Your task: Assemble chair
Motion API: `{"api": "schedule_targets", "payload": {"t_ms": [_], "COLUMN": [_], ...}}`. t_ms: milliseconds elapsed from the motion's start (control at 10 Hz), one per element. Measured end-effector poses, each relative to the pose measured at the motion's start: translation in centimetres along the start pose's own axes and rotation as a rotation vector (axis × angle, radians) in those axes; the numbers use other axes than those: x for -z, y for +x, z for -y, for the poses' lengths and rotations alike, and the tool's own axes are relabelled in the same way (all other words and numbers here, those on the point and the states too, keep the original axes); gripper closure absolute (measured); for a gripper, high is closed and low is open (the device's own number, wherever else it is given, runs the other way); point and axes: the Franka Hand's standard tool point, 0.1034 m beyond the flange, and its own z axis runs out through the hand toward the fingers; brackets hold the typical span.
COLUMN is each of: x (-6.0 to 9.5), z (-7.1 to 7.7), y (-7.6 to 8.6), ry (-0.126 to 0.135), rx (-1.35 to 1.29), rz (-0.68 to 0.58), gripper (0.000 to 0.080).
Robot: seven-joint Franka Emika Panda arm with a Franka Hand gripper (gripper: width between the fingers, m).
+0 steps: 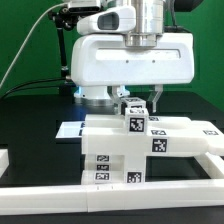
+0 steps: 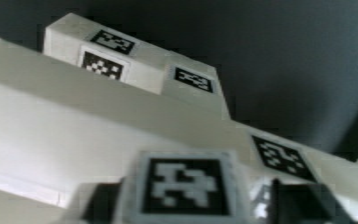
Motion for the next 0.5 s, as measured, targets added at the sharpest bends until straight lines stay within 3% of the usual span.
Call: {"api": "schedule_targets", "payload": {"t_ms": [100,500], "x": [0.00,-0.06], "z": [0.01,-0.23], "y": [0.01,-0.01], "ry": [0.001,-0.002], "rx": [-0.080,-0.354], "rz": [0.000,0.000], "gripper": [0.0535,0.0534]}}
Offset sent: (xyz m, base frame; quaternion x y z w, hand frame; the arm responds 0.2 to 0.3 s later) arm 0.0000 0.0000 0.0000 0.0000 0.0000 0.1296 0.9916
